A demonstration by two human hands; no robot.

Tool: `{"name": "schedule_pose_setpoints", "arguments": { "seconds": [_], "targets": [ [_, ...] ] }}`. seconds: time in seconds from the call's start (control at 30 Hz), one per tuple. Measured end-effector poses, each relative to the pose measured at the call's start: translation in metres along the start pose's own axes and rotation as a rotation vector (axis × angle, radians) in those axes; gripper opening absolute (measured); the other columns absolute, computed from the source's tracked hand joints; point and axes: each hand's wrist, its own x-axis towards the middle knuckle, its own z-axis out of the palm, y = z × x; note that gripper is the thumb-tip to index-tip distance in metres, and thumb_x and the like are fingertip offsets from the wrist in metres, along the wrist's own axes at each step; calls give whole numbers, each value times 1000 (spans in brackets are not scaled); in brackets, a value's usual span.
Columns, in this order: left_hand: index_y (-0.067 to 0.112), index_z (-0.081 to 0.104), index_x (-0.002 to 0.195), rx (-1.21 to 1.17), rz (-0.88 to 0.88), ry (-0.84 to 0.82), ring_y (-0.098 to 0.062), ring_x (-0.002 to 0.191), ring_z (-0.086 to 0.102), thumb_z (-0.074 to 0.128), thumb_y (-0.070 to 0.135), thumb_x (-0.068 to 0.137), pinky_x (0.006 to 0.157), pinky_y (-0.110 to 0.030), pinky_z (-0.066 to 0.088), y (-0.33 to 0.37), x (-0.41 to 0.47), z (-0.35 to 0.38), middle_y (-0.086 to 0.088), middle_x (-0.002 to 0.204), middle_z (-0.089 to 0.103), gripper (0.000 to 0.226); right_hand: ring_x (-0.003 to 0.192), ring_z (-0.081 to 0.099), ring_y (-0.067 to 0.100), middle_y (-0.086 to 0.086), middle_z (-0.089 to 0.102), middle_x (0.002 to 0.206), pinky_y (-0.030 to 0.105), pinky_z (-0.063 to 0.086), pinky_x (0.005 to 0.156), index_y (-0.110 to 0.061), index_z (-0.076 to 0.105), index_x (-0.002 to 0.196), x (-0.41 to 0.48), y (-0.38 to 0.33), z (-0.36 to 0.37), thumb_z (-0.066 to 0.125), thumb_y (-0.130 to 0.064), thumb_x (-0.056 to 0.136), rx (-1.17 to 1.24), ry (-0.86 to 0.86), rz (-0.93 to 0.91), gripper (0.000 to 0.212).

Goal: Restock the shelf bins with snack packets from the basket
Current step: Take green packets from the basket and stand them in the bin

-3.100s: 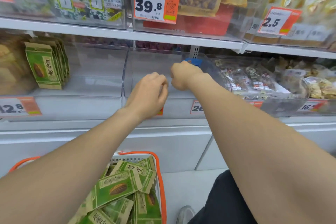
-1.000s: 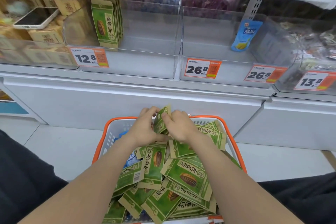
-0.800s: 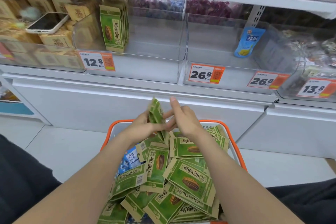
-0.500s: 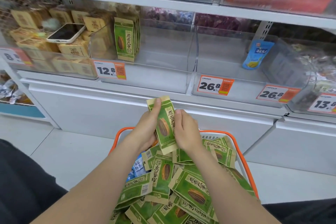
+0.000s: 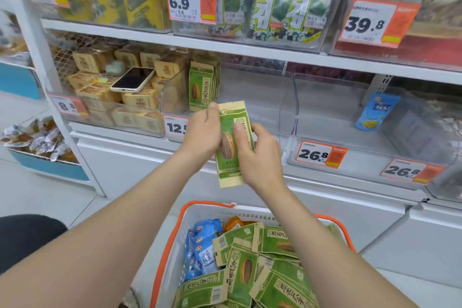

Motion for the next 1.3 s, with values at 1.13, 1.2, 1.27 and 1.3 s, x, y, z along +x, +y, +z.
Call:
{"name": "schedule_pose_setpoints", "arguments": {
  "seconds": [1.13,1.2,1.27,1.3],
  "targets": [
    [6,8,160,1168,149,-159,-40,140,25,57,24,92,113,-53,28,-18,124,-82,-21,154,19,86,106,61,30,11,65,113,32,41,75,-9,54,122,193,-13,152,69,-16,97,-375,-128,243,30],
    [7,11,159,1169,121,-190,-41,146,18,56,21,92,116,-54,24,-17,123,-82,-21,162,6,81,111,62,32,13,65,119,32,42,75,-6,55,121,197,-12,153,75,-22,94,-395,-113,278,36],
    [7,23,155,1189,118,-212,-42,150,9,54,20,93,117,-56,22,-16,123,-82,-19,168,-10,71,113,63,34,16,64,122,33,44,75,-5,55,122,197,-12,152,79,-27,91,-408,-113,307,44],
    [7,29,151,1202,126,-222,-42,152,5,54,19,93,117,-57,21,-17,123,-82,-18,168,-15,64,114,63,35,16,63,123,34,45,76,-5,54,122,197,-11,151,80,-28,91,-415,-112,316,47]
  ]
}}
